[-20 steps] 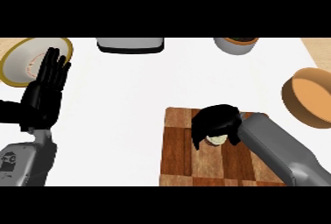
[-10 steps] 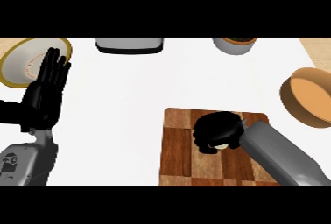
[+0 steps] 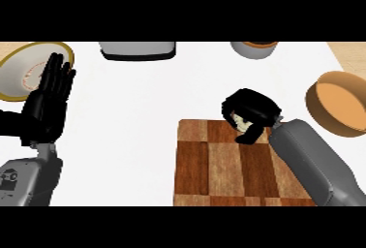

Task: Pick the cupcake from the cutting board and place it in the pot

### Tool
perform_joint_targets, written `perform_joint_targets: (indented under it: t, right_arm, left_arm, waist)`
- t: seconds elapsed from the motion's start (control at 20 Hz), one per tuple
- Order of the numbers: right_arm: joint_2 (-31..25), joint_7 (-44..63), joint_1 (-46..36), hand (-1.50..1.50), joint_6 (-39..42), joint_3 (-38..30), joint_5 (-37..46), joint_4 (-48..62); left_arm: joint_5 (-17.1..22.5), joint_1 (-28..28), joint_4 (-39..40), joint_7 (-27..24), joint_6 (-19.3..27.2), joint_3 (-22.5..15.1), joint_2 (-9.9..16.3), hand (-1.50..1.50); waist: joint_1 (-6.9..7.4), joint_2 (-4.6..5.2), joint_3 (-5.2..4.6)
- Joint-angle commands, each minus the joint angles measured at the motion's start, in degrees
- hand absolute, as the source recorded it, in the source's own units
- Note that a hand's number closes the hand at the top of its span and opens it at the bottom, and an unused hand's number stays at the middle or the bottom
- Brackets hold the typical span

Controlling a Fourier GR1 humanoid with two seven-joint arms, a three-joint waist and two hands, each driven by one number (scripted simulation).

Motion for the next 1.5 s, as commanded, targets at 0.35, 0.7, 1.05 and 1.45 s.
perform_joint_targets:
  t: [0.35,0.7,1.05,1.45]
  right_arm:
    - [5.38,54.21,-13.38,1.5,-16.41,-16.24,7.8,4.58]
    - [4.91,84.9,-23.58,1.5,-22.1,-15.45,25.84,3.86]
    - [0.98,97.55,-23.93,1.5,-11.63,-17.18,32.08,-5.24]
    - [-9.3,89.42,-7.67,1.5,-5.26,-24.86,25.51,-20.16]
  left_arm:
    - [-0.17,0.45,0.2,0.21,-0.21,-0.39,-0.09,0.0]
    - [0.23,2.49,-1.56,-0.29,-0.91,-0.62,-0.27,0.0]
    - [0.58,0.56,1.11,-1.45,-1.41,0.3,-0.69,0.0]
    - [1.31,4.48,-1.79,-2.59,-3.09,1.93,0.65,0.0]
  waist:
    - [0.48,-1.12,-0.24]
    - [1.57,-0.83,0.09]
    - [0.18,0.02,0.36]
    - [0.2,0.14,0.42]
